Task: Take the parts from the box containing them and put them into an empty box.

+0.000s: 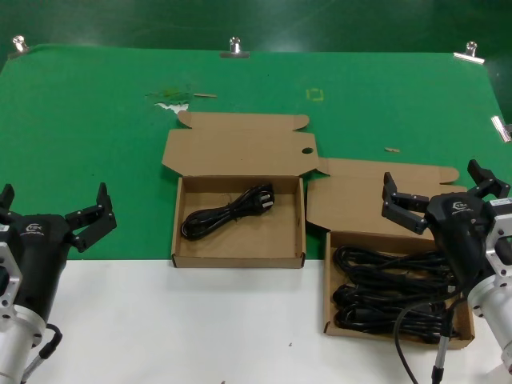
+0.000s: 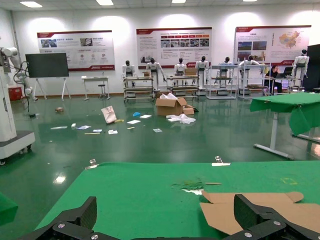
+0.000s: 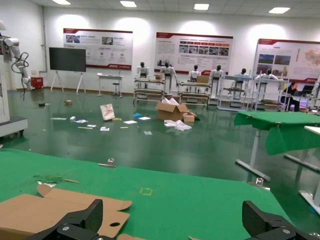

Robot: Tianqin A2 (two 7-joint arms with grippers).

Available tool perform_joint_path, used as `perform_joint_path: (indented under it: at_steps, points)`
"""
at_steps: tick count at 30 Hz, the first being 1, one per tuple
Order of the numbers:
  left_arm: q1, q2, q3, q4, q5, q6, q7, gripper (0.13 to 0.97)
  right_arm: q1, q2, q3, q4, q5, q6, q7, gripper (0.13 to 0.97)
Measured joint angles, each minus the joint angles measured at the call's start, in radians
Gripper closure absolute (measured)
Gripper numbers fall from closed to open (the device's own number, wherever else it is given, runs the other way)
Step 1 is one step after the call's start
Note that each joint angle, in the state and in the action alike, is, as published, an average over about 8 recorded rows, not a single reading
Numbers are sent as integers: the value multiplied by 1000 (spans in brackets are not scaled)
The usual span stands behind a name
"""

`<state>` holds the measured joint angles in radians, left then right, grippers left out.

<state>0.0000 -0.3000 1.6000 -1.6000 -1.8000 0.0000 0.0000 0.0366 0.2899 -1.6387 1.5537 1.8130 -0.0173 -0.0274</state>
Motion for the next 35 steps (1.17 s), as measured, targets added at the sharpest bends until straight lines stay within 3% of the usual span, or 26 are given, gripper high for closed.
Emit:
perform_joint_path:
  at_steps: [35]
  points:
    - [0, 0, 0, 0, 0, 0, 0, 132, 0, 0, 0, 0, 0, 0, 0, 129]
